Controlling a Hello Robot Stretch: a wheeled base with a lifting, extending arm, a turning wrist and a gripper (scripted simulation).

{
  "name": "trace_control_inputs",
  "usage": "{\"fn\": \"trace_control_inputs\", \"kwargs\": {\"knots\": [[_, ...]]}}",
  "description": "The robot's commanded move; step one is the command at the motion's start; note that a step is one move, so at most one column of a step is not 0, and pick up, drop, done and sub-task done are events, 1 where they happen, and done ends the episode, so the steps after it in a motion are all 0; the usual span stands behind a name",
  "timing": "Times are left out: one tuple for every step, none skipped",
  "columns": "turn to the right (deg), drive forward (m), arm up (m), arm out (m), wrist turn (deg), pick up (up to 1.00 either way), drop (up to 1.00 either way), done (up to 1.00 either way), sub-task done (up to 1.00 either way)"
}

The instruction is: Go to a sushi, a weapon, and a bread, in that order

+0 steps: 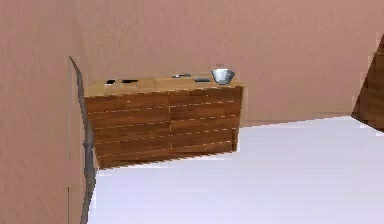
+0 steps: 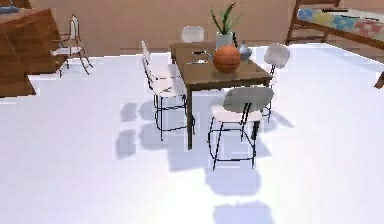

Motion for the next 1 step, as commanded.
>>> {"fn": "trace_control_inputs", "kwargs": {"knots": [[-3.0, 0.0, 0.0, 0.0, 0.0, 0.0, 0.0, 0.0, 0.0]]}}
